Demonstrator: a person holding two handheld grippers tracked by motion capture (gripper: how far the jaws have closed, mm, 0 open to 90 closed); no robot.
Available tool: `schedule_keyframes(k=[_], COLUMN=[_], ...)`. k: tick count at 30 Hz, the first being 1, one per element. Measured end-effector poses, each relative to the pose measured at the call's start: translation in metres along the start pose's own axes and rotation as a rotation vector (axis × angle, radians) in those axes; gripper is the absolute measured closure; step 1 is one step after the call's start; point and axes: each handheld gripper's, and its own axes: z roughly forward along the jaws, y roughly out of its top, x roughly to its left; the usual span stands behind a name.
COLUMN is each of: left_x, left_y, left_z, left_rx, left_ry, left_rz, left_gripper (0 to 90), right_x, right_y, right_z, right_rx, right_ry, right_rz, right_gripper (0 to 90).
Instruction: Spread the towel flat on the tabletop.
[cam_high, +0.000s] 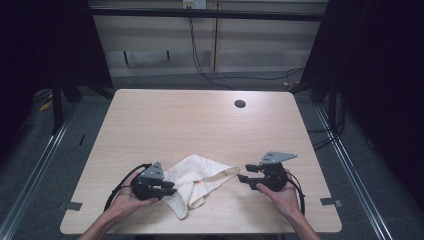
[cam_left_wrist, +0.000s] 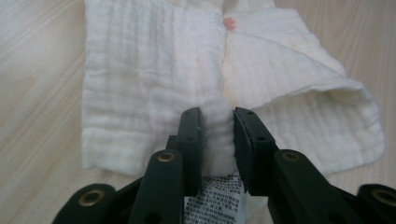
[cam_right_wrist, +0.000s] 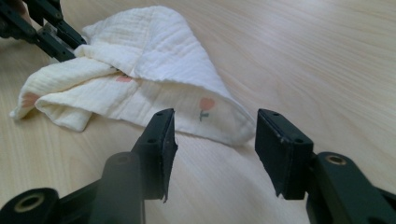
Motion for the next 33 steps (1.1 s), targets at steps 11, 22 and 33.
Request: schedule_keyframes(k=[11,22,33], left_x=[0.008,0.012,0.010], left_y=[0.000,0.000,0.003], left_z=[-0.014,-0.028,-0.041], left_rx=[-0.090,-0.169,-0.246], left_ry=[-0.025,-0.039,-0.014], left_rz=[-0.059,-0.107,-0.109], left_gripper=[82.3,85.0,85.3], right_x=[-0.018,-0.017,-0.012], right_y=[0.000,-0.003,0.007], right_z=[0.042,0.043,0.022], right_rx=[0.093,0.074,-0.033], right_ry=[-0.023,-0.005,0.037], right_rz=[-0.037,-0.014,0.016], right_gripper=[48.5,73.8,85.3])
